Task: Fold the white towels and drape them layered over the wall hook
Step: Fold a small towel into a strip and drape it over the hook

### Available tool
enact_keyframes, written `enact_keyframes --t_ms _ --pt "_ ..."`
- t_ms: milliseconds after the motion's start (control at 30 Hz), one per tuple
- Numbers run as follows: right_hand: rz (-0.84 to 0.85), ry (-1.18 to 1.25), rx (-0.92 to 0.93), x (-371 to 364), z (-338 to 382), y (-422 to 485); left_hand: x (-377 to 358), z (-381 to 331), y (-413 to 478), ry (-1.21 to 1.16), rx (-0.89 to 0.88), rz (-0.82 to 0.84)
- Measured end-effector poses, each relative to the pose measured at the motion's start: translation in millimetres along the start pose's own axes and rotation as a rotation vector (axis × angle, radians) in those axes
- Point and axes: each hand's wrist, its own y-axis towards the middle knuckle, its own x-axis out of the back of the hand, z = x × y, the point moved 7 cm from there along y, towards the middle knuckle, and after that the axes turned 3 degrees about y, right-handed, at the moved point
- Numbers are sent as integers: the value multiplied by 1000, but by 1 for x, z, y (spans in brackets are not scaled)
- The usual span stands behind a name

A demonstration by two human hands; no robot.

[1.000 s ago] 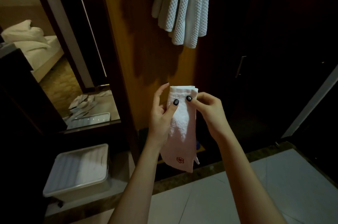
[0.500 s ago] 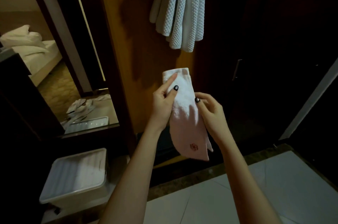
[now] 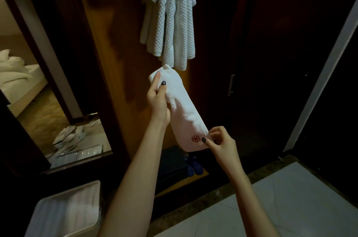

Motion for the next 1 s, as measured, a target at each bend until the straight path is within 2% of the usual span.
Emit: enact_keyframes --t_ms 67,200,400,533,800,867,1000 --pt "-29 -29 -18 3 -4 5 -3 1 3 -58 27 -17" --pt "-83 -132 73 7 4 17 -4 0 7 -138 37 -30" --pt "-160 82 197 20 23 9 14 -1 29 -80 -10 -117" --pt "-186 121 269 28 41 3 22 8 38 -36 44 -118" --pt "21 -30 195 32 45 0 29 13 45 147 71 -60" --pt "-5 0 184 36 46 2 29 13 47 207 53 -35" --pt "-180 161 138 41 48 3 23 16 43 248 33 29"
